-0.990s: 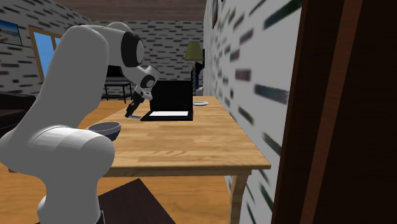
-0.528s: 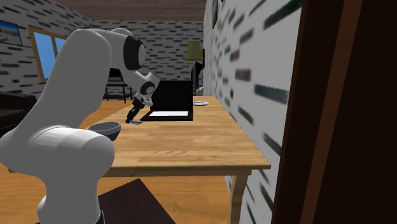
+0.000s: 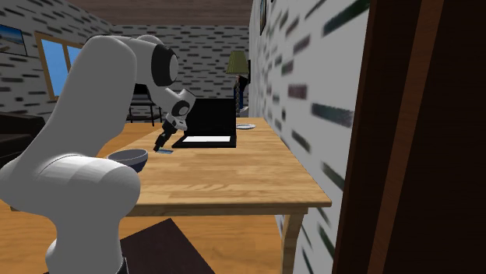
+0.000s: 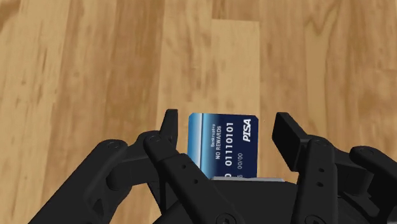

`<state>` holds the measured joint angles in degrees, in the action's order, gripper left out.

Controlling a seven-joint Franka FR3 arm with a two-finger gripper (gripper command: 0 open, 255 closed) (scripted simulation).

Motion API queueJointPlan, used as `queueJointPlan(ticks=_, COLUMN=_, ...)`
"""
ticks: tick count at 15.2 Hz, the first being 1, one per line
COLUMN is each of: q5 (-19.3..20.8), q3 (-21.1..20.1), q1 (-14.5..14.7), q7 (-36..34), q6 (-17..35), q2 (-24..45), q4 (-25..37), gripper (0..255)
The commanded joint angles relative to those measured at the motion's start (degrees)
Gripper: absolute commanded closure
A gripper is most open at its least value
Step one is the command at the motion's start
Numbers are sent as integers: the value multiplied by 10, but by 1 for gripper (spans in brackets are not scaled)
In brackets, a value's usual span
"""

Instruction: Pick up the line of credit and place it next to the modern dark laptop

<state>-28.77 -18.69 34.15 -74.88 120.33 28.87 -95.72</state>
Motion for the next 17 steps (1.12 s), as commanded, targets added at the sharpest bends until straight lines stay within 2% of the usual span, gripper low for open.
queueJointPlan(ticks=1, q5=0, q3=0, q1=0, q7=0, q6=0, q2=0, q4=0, gripper=0)
queueJointPlan(ticks=5, q5=0, q3=0, q1=0, q7=0, q6=0, q2=0, q4=0, gripper=0)
queueJointPlan(ticks=9, q5=5, q3=7, q1=-21, q7=-4, q6=-59, q2=-25, q4=26, gripper=0)
queueJointPlan(ticks=17, q5=5, q3=7, q1=-21, q7=-4, q6=-59, q2=-25, q4=26, gripper=0)
